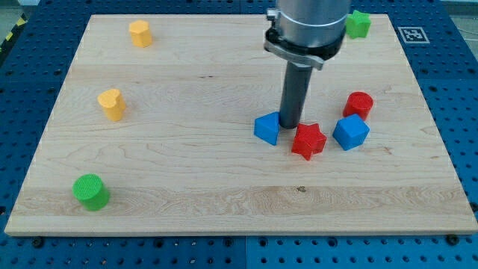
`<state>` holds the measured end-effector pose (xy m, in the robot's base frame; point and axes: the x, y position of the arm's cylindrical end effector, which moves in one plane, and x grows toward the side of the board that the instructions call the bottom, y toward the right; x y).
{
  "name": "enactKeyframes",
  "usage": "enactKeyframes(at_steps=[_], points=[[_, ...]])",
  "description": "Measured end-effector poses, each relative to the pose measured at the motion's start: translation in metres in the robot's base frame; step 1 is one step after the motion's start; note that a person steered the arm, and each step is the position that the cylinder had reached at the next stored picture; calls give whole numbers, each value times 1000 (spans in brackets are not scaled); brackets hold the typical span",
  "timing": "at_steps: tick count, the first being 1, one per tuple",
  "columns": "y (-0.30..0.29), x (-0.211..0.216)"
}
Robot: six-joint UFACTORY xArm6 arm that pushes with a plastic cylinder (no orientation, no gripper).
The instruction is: Slightly push the blue triangle downwards
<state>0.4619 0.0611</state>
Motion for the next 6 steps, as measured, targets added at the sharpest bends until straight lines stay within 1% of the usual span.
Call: enactKeyframes(at_steps=[1, 3, 4, 5, 6], points=[[-8, 0], [-13, -32], [-30, -30], [-30, -9], [-30, -9]])
